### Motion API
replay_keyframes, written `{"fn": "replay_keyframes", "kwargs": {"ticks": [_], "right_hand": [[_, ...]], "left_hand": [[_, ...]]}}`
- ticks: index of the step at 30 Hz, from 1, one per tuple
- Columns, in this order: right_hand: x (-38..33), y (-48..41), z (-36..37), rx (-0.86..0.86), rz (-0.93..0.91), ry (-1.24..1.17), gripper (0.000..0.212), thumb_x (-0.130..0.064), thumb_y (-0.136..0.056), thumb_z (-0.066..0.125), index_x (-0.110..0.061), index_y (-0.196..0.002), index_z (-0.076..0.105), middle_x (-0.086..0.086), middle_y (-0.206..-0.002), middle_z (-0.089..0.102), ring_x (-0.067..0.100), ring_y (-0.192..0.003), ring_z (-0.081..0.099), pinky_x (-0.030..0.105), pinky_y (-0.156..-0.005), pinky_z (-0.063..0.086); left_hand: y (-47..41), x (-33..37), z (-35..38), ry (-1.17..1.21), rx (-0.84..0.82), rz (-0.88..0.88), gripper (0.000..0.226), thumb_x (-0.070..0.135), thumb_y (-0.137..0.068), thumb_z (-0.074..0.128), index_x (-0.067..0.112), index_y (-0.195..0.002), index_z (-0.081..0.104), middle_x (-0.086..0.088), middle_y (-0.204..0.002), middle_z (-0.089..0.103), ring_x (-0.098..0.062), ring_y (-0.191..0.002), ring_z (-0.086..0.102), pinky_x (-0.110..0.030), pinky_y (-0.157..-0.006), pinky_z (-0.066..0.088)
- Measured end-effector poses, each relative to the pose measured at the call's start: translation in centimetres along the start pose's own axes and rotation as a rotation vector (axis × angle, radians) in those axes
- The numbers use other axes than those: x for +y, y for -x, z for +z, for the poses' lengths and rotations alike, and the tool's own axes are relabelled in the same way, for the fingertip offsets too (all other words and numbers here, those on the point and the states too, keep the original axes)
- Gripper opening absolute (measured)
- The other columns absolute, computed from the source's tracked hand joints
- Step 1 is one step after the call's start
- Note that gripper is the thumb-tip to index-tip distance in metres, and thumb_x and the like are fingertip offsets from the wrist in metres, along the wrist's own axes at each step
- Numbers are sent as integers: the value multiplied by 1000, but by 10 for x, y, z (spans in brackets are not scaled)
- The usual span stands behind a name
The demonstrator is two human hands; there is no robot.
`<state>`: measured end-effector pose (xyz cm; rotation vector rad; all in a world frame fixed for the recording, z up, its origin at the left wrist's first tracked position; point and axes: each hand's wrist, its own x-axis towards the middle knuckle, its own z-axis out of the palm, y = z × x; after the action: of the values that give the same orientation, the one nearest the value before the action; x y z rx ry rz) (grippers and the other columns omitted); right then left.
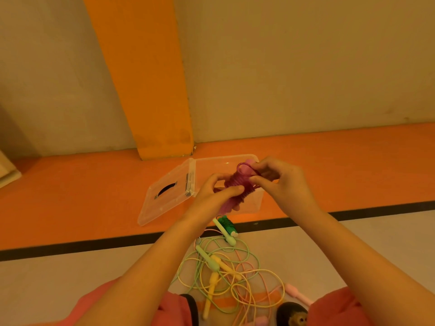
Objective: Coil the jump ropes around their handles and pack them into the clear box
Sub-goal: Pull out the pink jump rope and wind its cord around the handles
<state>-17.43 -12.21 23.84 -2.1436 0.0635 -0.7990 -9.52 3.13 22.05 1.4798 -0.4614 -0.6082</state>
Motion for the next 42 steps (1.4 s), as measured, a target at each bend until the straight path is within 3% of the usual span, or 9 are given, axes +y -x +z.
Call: {"fn": "replay_keyframes", "kwargs": {"ticks": [8, 12, 15, 21, 26, 31, 36, 39, 42], "right_hand": [[2, 2, 3, -32, 17, -18, 24, 0, -78, 71, -18, -90, 63, -7, -80, 61, -2, -72, 56, 8, -65, 43], [3, 1, 2, -78, 34, -23, 21, -1, -79, 70, -14, -95, 66, 1, -86, 66, 4, -74, 58, 10, -66, 44], [3, -1, 0, -121, 51, -31, 31, 0, -78, 71, -22, -99, 64, -4, -88, 65, 2, -79, 58, 10, -69, 45], [4, -1, -11, -140, 25, 5, 38, 3, -76, 72, -25, -101, 63, -13, -87, 62, -5, -79, 57, 8, -72, 46], [7, 2, -11, -167, -46, 100, 37, 3, -75, 73, -21, -103, 65, -24, -88, 55, -17, -83, 55, 1, -73, 41], [8, 7, -11, -201, -60, 111, 36, 1, -74, 74, -16, -104, 66, -23, -87, 56, -14, -82, 55, 2, -74, 42], [10, 7, -14, -184, -66, 88, 39, 0, -75, 74, -26, -101, 62, -15, -85, 58, -2, -81, 56, 9, -77, 47], [12, 7, -13, -207, -96, 126, 33, -2, -76, 75, -20, -102, 65, -12, -87, 59, 2, -82, 55, 13, -77, 49], [14, 5, -12, -206, -140, 209, 30, -4, -77, 74, -14, -105, 68, -10, -90, 60, 2, -79, 54, 28, -77, 52]], "left_hand": [[0, 0, 1, -226, 74, 185, 47, 3, -78, 74, 11, -118, 51, -12, -98, 61, -18, -75, 61, -15, -64, 49], [3, 0, -3, -308, 70, 289, 50, 7, -72, 80, 15, -113, 54, -1, -106, 59, 1, -90, 56, -6, -71, 43], [4, 4, -7, -314, 41, 304, 39, 9, -79, 75, 17, -113, 57, 3, -107, 60, 5, -93, 56, -8, -77, 43], [6, 7, -10, -215, -59, 237, 42, 17, -81, 66, 30, -121, 57, 6, -118, 62, -11, -105, 58, -21, -91, 46], [4, 2, -10, -349, -63, 276, 39, 10, -87, 67, 21, -123, 57, -4, -115, 60, -5, -92, 62, -20, -86, 49], [6, 1, -9, -366, -79, 255, 34, 9, -84, 70, 18, -112, 54, -2, -107, 57, -17, -85, 64, -30, -79, 52], [3, 8, -10, -254, -41, 233, 9, 8, -96, 51, 11, -101, 58, -1, -101, 61, -8, -88, 57, -16, -72, 47], [1, 6, -10, -278, 3, 250, 15, -3, -92, 53, 10, -99, 58, 1, -98, 62, -6, -89, 57, -14, -67, 48], [1, 1, -9, -215, 63, 210, 12, 3, -89, 61, 10, -97, 56, -3, -100, 62, -8, -84, 59, -19, -70, 51]]}}
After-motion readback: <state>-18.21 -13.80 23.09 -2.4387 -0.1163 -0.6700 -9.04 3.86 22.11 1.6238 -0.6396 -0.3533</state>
